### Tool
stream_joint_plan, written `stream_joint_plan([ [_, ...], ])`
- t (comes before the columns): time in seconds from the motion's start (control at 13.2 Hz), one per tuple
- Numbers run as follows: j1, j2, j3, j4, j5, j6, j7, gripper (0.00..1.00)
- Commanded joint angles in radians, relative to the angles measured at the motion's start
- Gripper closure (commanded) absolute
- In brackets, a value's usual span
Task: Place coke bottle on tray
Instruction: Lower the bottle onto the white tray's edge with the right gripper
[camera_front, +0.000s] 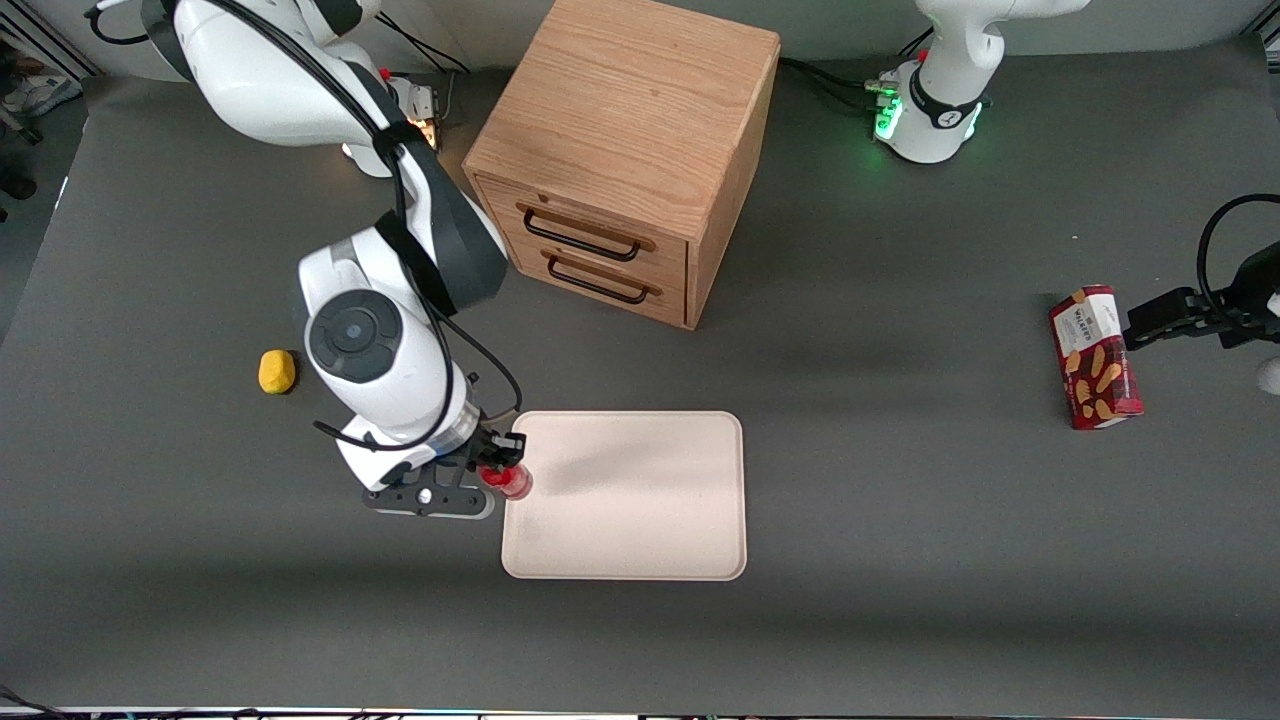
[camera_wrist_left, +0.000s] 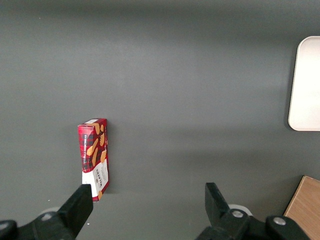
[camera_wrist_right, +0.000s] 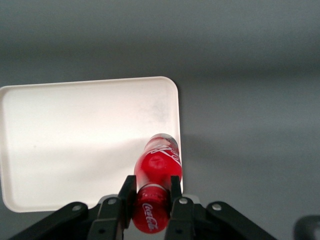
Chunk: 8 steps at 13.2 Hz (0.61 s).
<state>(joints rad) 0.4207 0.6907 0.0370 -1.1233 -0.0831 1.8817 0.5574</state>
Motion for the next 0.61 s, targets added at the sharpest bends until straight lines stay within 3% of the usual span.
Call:
stream_joint_plan([
  [0.0,0.000,-0.020,-0.002,-0.085,-0.014,0.091,-0.013,1.00],
  [0.53,-0.008,0.029,-0.002,-0.128,-0.004,0.180,-0.010,1.00],
])
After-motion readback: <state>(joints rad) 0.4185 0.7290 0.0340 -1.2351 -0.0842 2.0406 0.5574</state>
